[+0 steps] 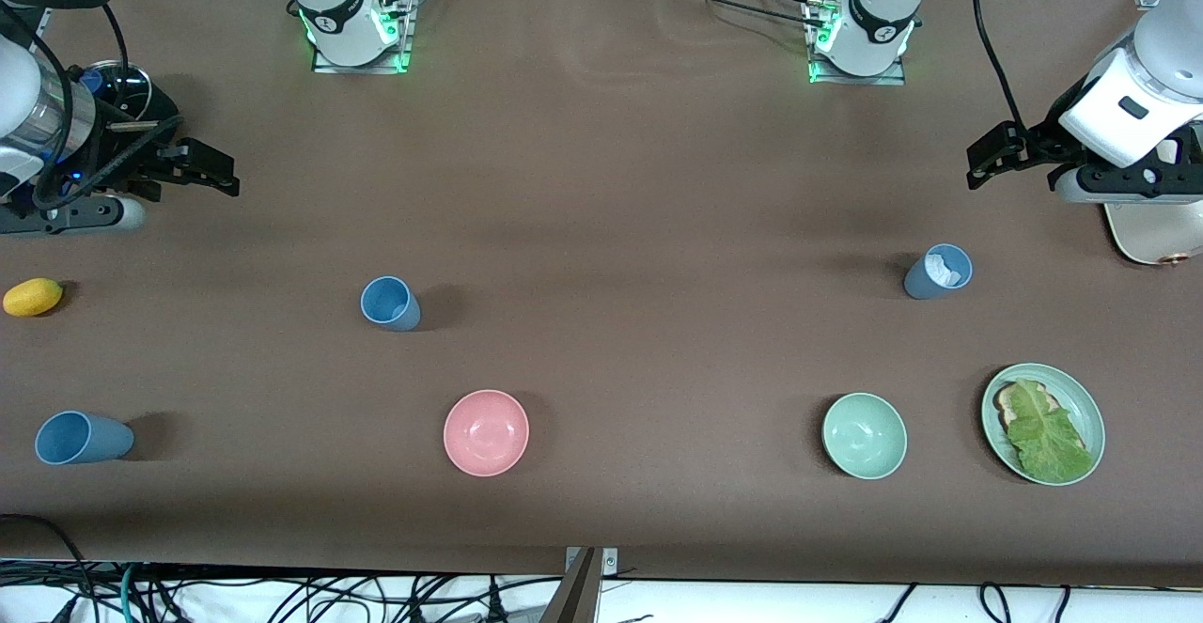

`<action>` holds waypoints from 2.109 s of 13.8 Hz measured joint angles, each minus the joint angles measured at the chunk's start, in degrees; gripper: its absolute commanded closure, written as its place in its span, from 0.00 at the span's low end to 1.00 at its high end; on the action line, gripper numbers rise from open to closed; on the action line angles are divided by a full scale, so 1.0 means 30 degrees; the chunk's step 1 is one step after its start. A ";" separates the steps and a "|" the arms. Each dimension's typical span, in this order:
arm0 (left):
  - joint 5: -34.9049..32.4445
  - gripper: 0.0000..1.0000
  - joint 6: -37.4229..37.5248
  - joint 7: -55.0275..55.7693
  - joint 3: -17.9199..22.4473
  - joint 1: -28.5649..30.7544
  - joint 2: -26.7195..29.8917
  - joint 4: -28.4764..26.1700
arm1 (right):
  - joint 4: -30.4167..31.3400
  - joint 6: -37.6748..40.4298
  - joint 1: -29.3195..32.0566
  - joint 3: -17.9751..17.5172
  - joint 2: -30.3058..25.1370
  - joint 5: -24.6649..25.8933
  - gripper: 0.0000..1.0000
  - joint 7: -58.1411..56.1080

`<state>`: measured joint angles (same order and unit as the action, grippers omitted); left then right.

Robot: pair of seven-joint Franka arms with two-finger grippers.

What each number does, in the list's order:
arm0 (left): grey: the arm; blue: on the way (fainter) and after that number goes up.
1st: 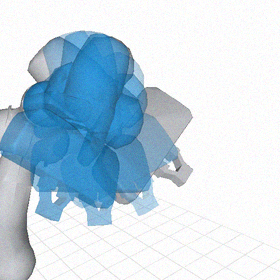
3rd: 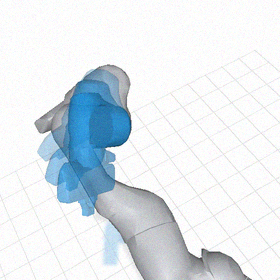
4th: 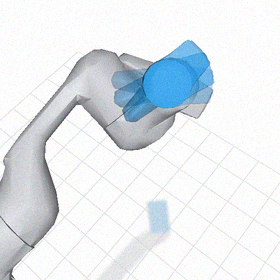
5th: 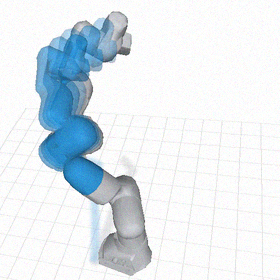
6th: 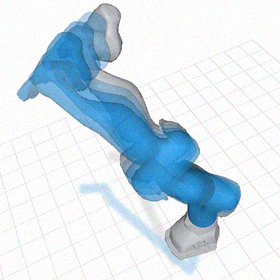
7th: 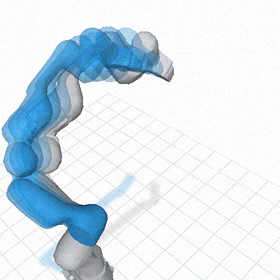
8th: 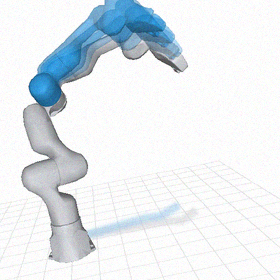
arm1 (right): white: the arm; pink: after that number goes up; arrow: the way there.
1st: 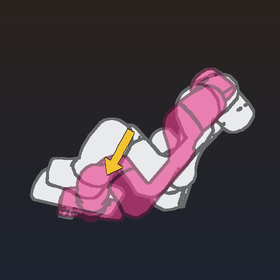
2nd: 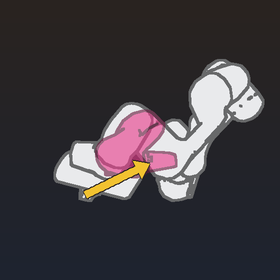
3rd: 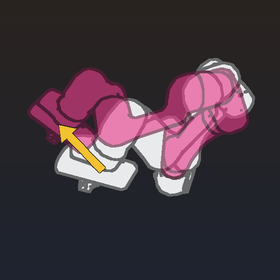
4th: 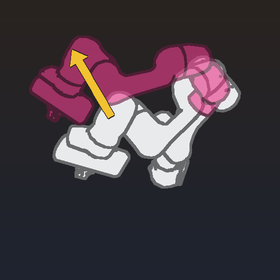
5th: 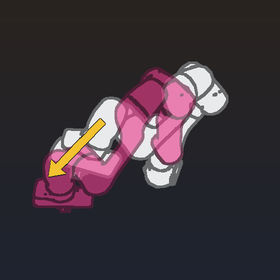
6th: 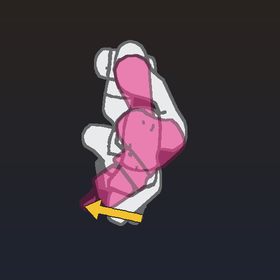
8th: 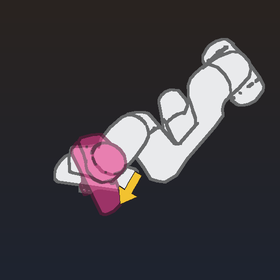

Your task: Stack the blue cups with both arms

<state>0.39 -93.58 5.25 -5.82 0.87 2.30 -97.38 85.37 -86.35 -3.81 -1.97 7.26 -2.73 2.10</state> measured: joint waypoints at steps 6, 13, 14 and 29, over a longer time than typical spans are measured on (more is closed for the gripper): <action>0.0000 0.00 0.0000 0.0000 0.0001 0.0001 0.0000 0.0000 | 0.0015 0.0001 0.0000 -0.0001 0.0006 0.0002 0.00 -0.0001; 0.0000 0.00 0.0051 0.0000 0.0025 0.0000 -0.0007 0.0001 | 0.0024 0.0004 -0.0001 -0.0001 0.0013 0.0002 0.00 -0.0002; 0.0000 0.00 0.0198 0.0000 0.0026 0.0001 -0.0036 0.0012 | 0.0024 0.0004 -0.0001 -0.0002 0.0013 0.0002 0.00 -0.0002; -0.0115 0.00 0.1043 0.0000 0.0174 0.0299 -0.0392 0.0071 | 0.0025 0.0004 -0.0006 -0.0019 0.0020 0.0010 0.00 -0.0003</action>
<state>0.04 -90.45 5.25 -5.30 1.76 1.12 -97.16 85.45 -86.34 -3.83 -2.03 7.32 -2.70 2.09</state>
